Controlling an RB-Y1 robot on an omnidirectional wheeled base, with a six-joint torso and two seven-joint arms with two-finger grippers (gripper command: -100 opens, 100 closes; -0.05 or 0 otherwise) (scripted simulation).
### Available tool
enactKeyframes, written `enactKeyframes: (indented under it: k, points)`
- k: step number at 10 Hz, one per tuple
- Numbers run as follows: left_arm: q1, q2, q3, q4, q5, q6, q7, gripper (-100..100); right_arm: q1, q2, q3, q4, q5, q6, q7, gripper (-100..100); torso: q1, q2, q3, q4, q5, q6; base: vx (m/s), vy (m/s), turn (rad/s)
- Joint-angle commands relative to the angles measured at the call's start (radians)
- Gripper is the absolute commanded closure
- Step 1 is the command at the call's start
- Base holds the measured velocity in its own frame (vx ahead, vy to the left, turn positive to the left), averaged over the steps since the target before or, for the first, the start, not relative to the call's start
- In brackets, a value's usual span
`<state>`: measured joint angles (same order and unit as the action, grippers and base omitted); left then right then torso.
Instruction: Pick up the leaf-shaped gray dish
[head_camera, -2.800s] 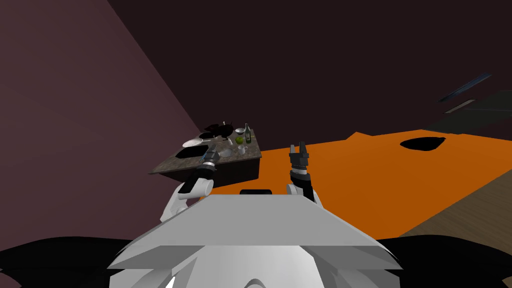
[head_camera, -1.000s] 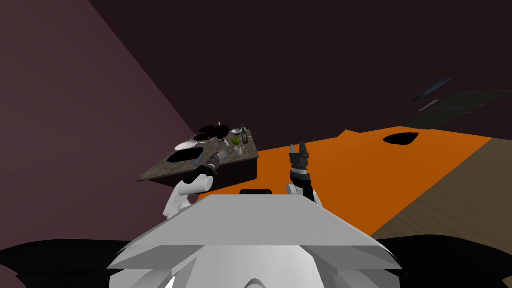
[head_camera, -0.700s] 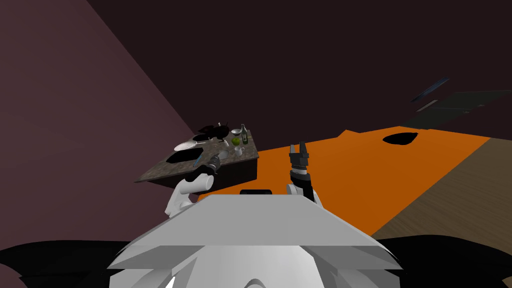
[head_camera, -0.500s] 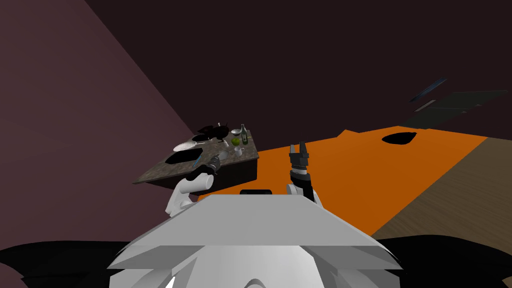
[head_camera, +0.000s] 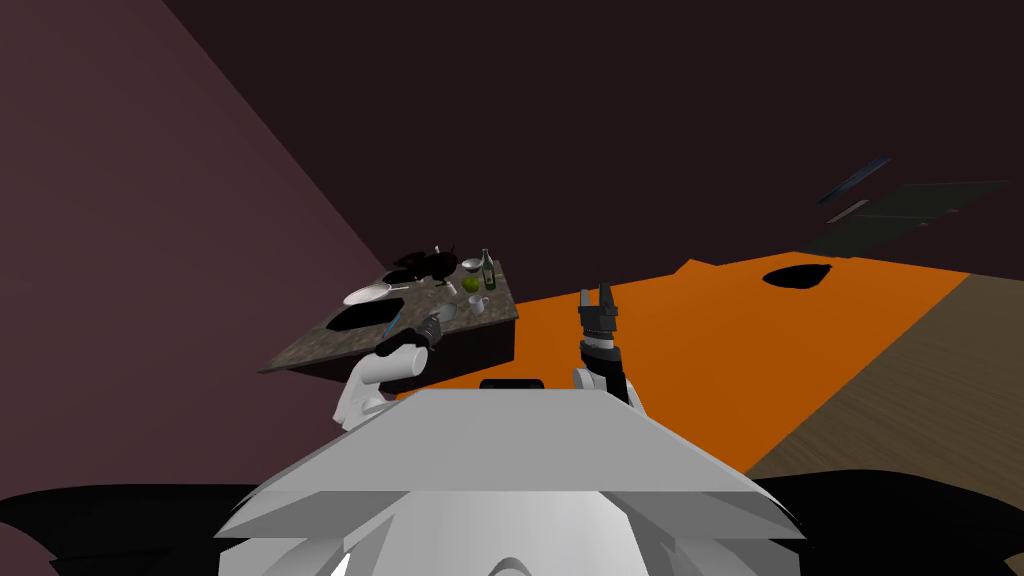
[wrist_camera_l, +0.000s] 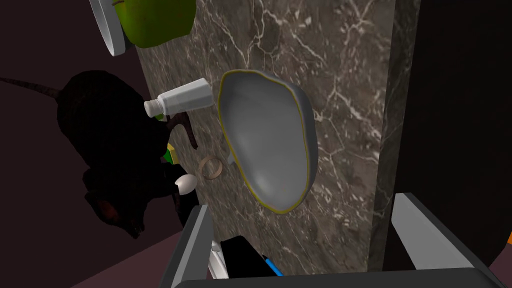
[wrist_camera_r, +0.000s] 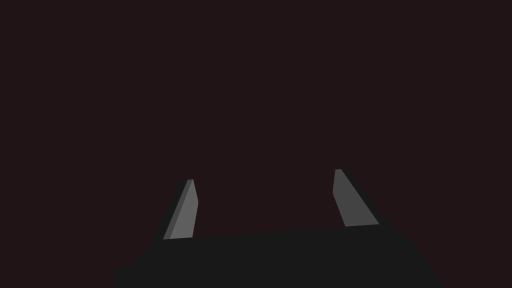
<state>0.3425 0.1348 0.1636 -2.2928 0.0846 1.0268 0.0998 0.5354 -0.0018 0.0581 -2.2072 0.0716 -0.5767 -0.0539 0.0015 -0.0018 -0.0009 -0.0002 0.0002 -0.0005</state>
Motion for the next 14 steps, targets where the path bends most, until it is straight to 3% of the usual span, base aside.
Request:
enactKeyframes:
  k: [1, 14]
  points:
    - [-0.010, -0.002, 0.002, 0.005, -0.003, 0.039, 0.003, -100, 0.000, 0.000, 0.000, 0.000, 0.000, 0.000, 0.000, 0, 0.000, 0.000, 0.000, 0.000, 0.000, 0.000, 0.029, 0.010, -0.007]
    - [-0.098, -0.021, 0.021, 0.035, -0.025, 0.360, 0.027, -100, 0.000, 0.000, 0.000, 0.000, 0.000, 0.000, 0.000, 0, 0.000, -0.001, -0.001, 0.000, 0.000, 0.000, 0.044, 0.019, -0.003]
